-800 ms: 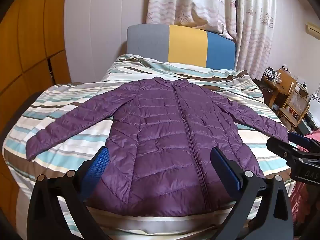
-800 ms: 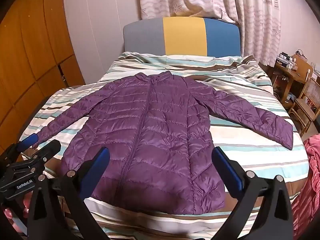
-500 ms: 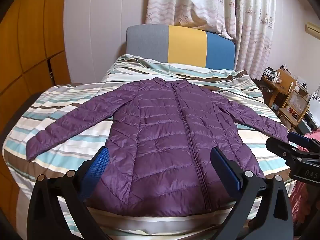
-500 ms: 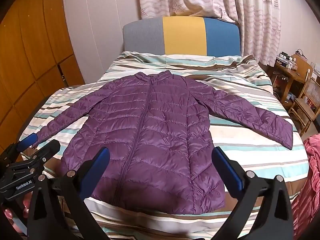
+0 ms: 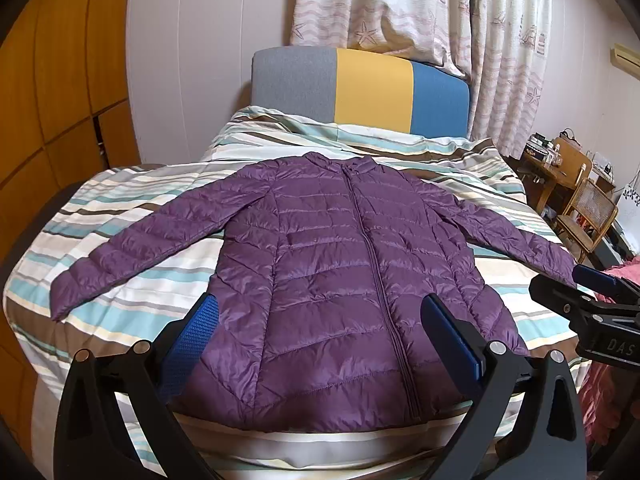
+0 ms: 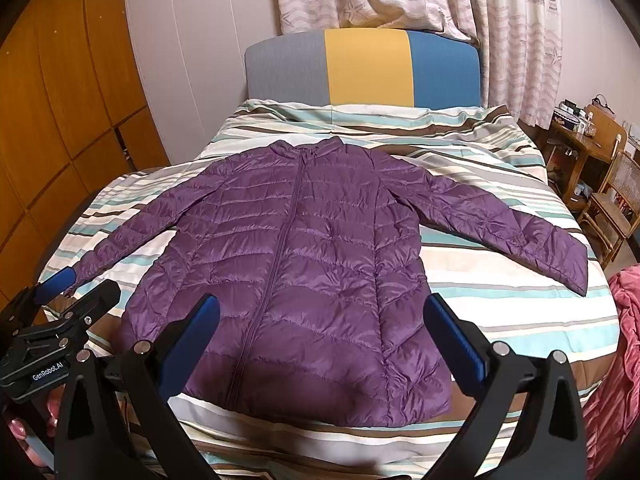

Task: Fold large clothes

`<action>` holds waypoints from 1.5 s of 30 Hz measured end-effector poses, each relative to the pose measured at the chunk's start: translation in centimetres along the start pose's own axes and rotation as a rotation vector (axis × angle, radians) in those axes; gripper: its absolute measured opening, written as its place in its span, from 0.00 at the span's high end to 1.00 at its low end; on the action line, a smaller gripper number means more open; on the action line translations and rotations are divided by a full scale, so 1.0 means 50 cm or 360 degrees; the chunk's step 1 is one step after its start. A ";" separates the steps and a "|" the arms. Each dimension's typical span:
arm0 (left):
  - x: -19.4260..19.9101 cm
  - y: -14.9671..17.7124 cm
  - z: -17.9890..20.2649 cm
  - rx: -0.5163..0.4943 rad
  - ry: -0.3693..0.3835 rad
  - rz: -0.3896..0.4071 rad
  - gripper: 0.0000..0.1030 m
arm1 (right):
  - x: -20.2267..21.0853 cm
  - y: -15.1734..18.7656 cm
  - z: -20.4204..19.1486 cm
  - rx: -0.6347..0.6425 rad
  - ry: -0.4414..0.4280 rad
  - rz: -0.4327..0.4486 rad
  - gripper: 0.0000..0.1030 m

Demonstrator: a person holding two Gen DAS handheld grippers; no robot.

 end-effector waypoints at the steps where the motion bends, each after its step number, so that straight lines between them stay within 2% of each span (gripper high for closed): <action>1: 0.000 0.000 -0.001 0.0000 -0.0002 0.0001 0.03 | 0.000 0.000 -0.001 -0.0001 0.0000 0.0000 0.02; 45: -0.028 0.032 -0.007 0.0016 -0.0037 -0.0065 0.03 | -0.009 0.009 0.002 -0.0010 -0.0003 -0.0045 0.02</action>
Point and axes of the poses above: each gripper's, at about its wrist camera, not at the fingertips, and x roughly against the way its jaws point, z to its right, y to its underside, the point moved 10 cm from there along -x, roughly the way its jaws point, and after that the axes turned 13 degrees about x, right-handed, at the moved point
